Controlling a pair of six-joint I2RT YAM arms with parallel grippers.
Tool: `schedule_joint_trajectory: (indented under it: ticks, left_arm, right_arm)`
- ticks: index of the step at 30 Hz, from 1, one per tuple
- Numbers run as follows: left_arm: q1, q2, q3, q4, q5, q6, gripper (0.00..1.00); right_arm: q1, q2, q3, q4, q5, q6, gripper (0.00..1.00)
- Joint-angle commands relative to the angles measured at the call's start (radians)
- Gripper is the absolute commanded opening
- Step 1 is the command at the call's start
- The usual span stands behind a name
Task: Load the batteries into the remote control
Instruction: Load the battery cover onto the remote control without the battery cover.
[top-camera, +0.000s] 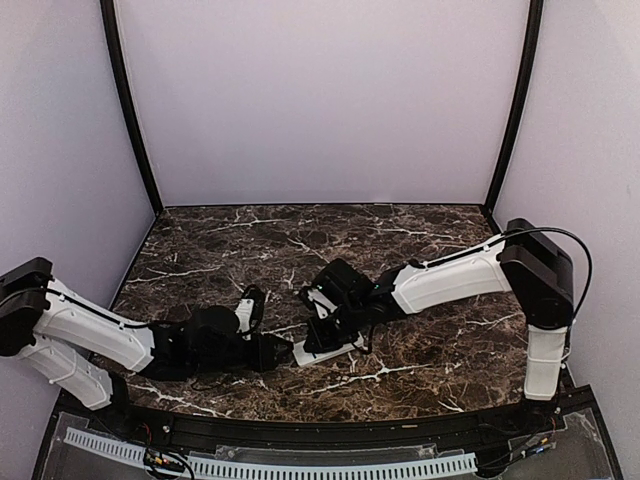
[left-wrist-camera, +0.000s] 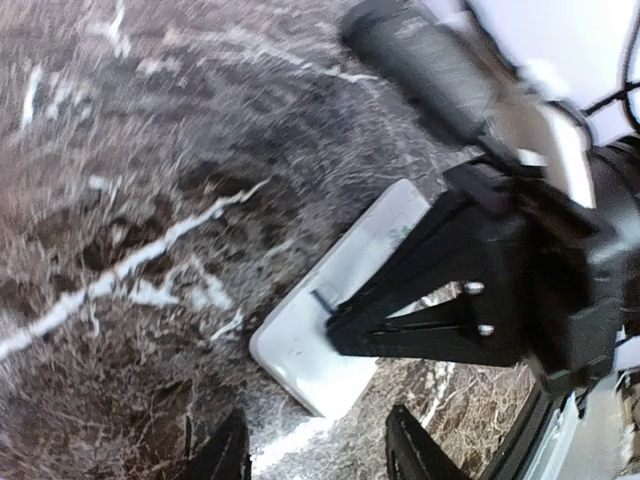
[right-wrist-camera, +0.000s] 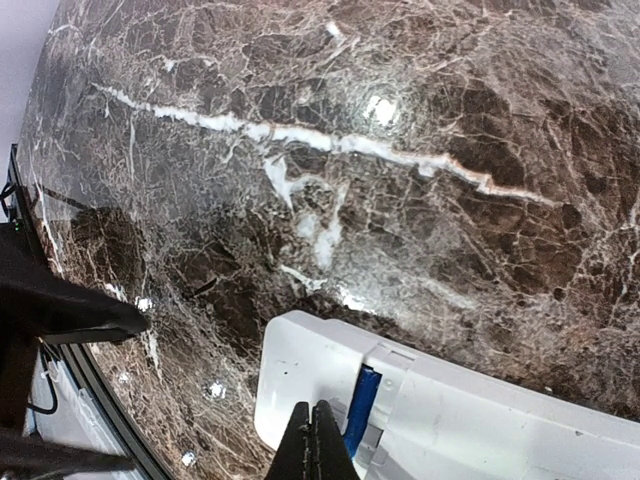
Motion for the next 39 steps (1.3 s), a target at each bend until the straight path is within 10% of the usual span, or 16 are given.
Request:
schedule_joint_trajectory:
  ticks: [1,11,22,39]
  left_arm:
    - [-0.034,-0.15,0.07,-0.253,-0.103,0.353,0.47]
    - [-0.099,-0.089,0.203,-0.674,-0.213,0.497,0.25]
    - [-0.125,0.208,0.344,-0.698,-0.214,0.534,0.18]
    - [-0.06,0.246,0.318,-0.569,-0.082,0.539,0.16]
  right_arm:
    - [-0.01,0.015,-0.041,-0.051,0.014,0.002,0.0]
    - [-0.019,0.015,-0.065,-0.034,-0.012,-0.006,0.0]
    - [-0.031,0.007,-0.099,0.017,-0.036,-0.001,0.0]
    - [-0.044,-0.021,-0.163,0.069,-0.048,0.051,0.0]
